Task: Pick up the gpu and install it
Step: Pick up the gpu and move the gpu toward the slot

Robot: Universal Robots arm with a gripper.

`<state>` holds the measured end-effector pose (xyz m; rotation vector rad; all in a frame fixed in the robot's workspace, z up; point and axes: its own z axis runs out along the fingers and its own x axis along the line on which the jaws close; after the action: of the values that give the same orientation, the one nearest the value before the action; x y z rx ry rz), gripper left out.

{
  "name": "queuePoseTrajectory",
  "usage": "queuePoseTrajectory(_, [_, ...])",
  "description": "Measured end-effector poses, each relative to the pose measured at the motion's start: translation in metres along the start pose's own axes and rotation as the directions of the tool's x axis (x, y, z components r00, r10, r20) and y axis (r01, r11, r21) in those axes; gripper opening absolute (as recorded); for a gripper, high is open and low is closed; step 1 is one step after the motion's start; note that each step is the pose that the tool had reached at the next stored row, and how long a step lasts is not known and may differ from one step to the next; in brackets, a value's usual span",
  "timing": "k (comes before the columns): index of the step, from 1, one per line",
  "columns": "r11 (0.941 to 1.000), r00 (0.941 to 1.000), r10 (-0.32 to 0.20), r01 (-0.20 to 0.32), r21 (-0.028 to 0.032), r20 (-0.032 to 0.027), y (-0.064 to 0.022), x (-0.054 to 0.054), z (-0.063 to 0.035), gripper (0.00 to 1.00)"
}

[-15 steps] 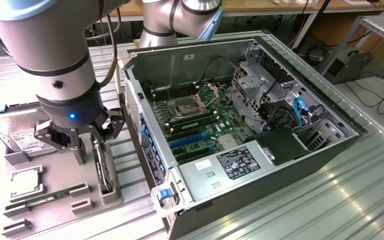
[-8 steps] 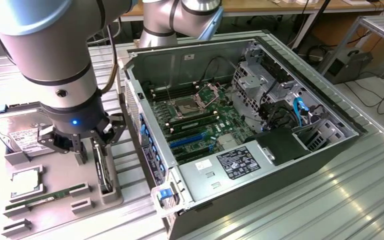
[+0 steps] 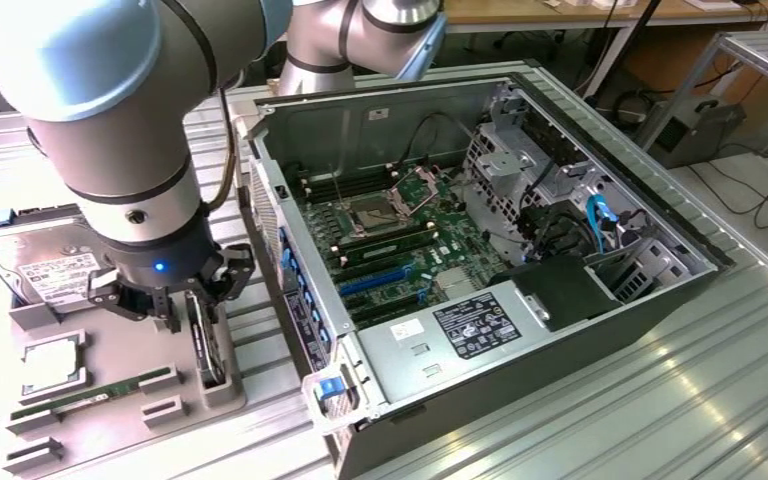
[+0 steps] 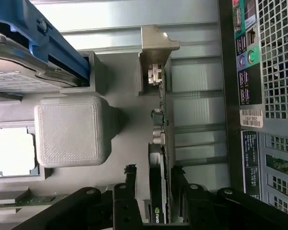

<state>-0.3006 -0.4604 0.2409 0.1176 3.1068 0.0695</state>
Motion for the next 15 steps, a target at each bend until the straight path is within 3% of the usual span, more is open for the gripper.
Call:
queuePoseTrajectory(1, [1.0,0.9997,-0.001,0.001,-0.0002,0.0226,0.0007,0.0001,0.0002,0.42])
queuePoseTrajectory(6, [1.0,0.9997,0.009,-0.009,0.0022,0.0232,0.0005,0.0027,0.0001,0.42])
queuePoseTrajectory(7, [1.0,0.9997,0.009,-0.009,0.0022,0.0232,0.0005,0.0027,0.0001,0.41])
queuePoseTrajectory(9, [1.0,0.9997,0.009,-0.009,0.0023,0.0231,0.0005,0.0028,0.0,0.28])
queuePoseTrajectory(15, [1.0,0.9997,-0.009,0.009,0.0017,0.0216,0.0005,0.0026,0.0001,0.27])
